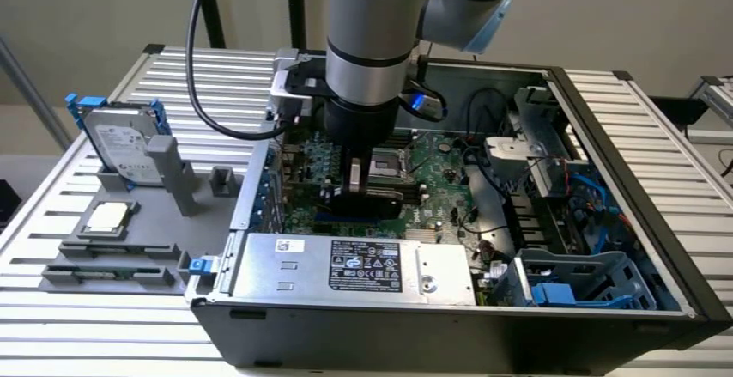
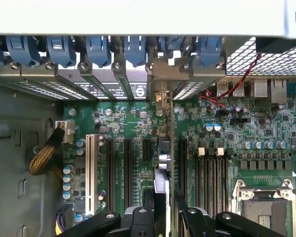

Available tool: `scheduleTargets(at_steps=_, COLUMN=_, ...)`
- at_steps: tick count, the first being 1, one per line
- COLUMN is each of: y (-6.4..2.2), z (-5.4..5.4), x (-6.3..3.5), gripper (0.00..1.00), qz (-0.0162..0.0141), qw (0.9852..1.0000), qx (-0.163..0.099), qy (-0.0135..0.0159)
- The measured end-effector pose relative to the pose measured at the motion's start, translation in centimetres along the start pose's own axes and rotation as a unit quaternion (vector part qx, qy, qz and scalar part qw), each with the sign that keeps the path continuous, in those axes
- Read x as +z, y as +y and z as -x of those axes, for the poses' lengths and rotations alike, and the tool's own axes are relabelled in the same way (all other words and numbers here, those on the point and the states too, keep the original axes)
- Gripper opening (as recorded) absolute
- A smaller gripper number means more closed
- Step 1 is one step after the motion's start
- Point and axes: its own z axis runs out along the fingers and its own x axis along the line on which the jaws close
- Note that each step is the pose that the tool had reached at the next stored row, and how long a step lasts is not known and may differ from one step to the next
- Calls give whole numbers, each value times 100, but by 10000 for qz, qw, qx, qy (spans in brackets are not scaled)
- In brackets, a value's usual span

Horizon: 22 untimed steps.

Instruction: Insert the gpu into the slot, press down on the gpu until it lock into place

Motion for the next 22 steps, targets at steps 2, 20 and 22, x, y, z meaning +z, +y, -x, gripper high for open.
scheduleTargets(at_steps=2, y=1, z=0, x=2, gripper=26, qz=7, qw=10000, qx=0, qy=0)
scheduleTargets(at_steps=20, y=-2, z=-4, x=105, gripper=26, qz=27, qw=10000, qx=-38, qy=6)
scheduleTargets(at_steps=22, y=-3, z=-4, x=117, gripper=26, qz=26, qw=10000, qx=-44, qy=4)
